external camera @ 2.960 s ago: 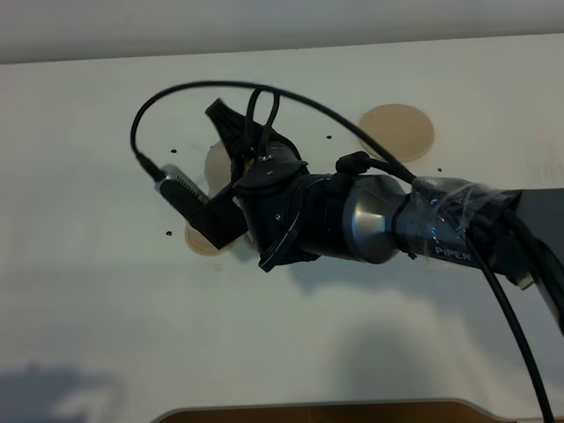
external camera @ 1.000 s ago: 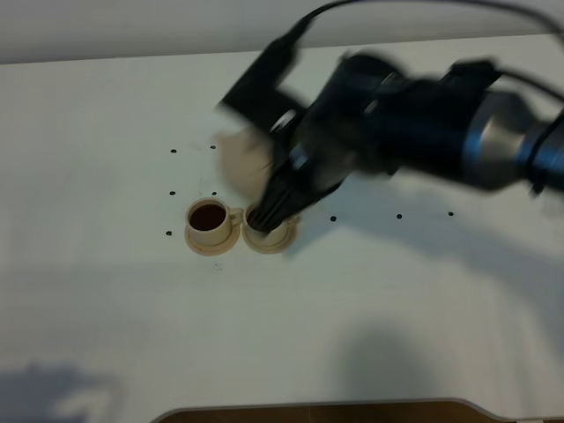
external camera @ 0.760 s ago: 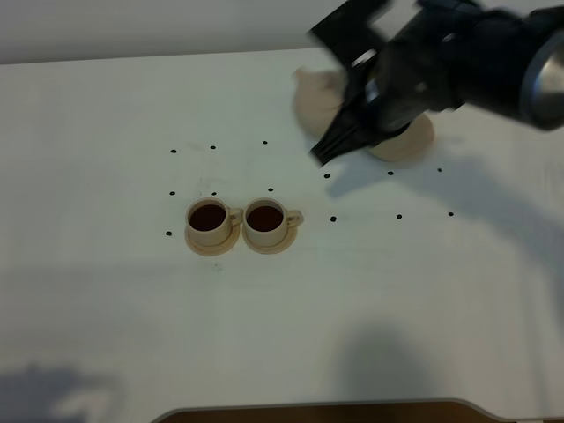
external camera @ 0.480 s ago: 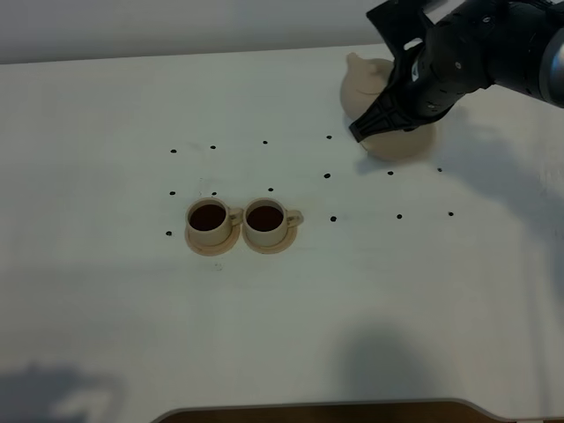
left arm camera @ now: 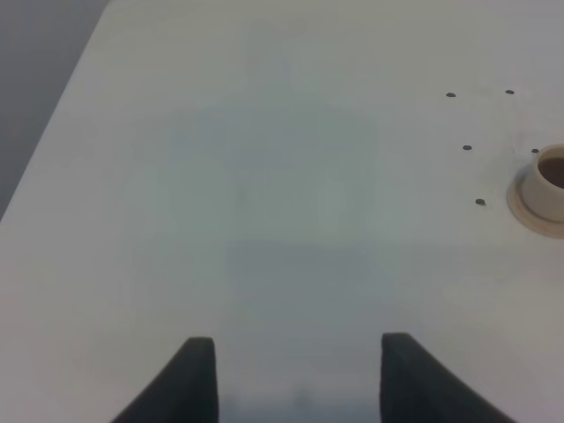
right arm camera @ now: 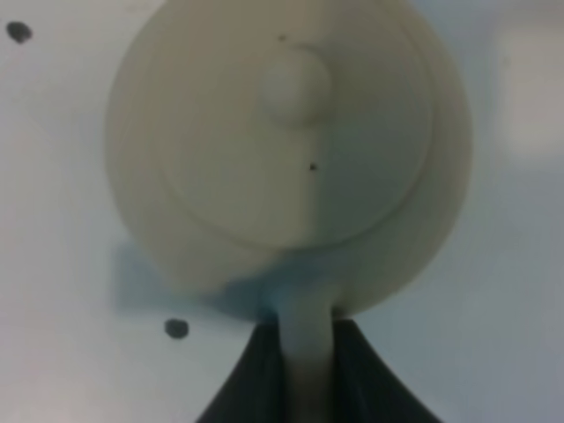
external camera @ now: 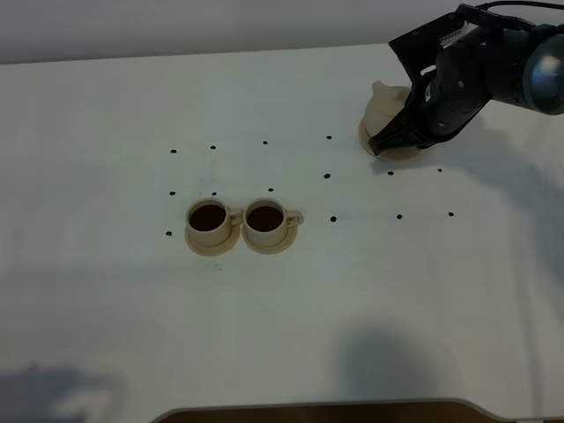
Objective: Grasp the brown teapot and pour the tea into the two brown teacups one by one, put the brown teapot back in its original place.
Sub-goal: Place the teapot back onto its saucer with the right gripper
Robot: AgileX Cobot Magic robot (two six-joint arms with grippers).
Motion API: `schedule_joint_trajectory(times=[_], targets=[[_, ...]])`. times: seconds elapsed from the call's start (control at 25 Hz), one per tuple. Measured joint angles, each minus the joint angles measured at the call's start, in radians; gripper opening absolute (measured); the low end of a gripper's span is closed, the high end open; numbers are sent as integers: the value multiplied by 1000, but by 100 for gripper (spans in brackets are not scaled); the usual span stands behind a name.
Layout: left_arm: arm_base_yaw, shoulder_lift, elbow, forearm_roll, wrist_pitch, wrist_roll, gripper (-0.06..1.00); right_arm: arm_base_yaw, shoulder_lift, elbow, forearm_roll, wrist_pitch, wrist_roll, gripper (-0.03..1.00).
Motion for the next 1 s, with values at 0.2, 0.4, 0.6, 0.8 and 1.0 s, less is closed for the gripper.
schedule_joint_trajectory(times=[0.2, 0.4, 0.6, 0.8, 1.0], targets=[[0, 0, 0, 0, 0, 0, 46, 0, 9, 8, 35, -52, 0, 11], [0, 0, 0, 0, 0, 0, 46, 0, 22, 9, 43, -63, 0, 11], [0, 0, 0, 0, 0, 0, 46, 0, 22, 11, 44, -65, 0, 11], [0, 0, 0, 0, 0, 1, 46, 0, 22, 11, 44, -65, 0, 11], [0, 0, 0, 0, 0, 1, 46, -7, 22, 11, 41, -49, 0, 11]])
